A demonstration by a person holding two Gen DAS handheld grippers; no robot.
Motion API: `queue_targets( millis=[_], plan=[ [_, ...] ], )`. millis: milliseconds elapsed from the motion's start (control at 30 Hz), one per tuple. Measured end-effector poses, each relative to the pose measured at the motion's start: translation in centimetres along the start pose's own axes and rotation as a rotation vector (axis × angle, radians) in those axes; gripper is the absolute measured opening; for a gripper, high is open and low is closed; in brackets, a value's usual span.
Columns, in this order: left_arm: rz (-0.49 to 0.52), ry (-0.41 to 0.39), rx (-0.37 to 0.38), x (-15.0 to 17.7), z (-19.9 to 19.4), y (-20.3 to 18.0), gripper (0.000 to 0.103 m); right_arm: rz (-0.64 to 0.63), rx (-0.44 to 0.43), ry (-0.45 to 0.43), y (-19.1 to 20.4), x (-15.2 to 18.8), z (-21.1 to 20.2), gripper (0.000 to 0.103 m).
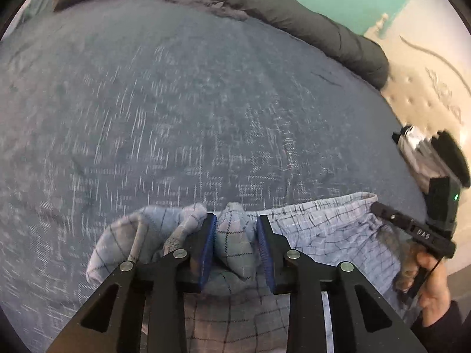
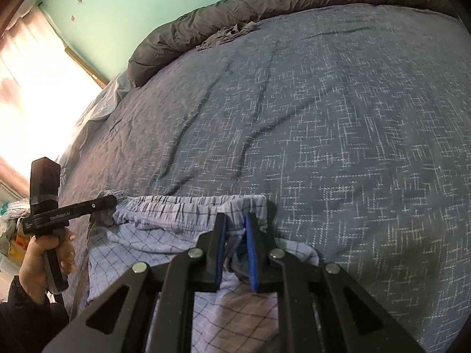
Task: Fold clothes
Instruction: 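Lift the waistband with both grippers and lay the shorts flat, then open both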
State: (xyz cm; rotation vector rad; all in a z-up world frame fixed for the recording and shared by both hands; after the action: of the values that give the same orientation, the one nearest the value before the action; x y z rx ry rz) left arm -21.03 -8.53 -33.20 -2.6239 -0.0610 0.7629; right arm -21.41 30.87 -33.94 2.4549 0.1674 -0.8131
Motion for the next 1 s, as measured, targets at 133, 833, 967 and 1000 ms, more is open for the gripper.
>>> queue_targets(
  millis=[133, 833, 967, 1000],
  plan=[
    [-0.003, -0.068, -0.001, -0.2, -1.7, 0.0, 0.011, -0.021, -0.011, -0.029, 0.5, -0.2, -0.9, 0.012],
    [0.078, -0.254, -0.016, -9.3, -7.1, -3.5, 0.007, -0.155, 0.022, -0.212, 4.4, -11.7, -3.7, 0.007],
    [0.079, -0.194, -0.049, -11.7, -4.7, -2.7, 0.006, -0.170, 0.080, -0.127, 3.3, -13.6, 0.0, 0.007],
    [0.071, -0.174, -0.052, -12.2, -3.7, -2.2, 0.006, -0.176, 0.104, -0.103, 2.8, -13.9, 1.1, 0.007]
  ],
)
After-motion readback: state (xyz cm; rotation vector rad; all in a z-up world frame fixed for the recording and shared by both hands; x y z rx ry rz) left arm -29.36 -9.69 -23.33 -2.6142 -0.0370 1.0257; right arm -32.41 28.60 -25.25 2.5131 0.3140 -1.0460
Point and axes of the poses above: each gripper's, at about its wrist camera, not at the fingertips, and z roughly the way its jaws point, y to its left, x to its underside, the point moved 2 cm from there along z, roughly the way its jaws point, and after that the axes turned 3 degrees about -y, right-handed, at the moved point
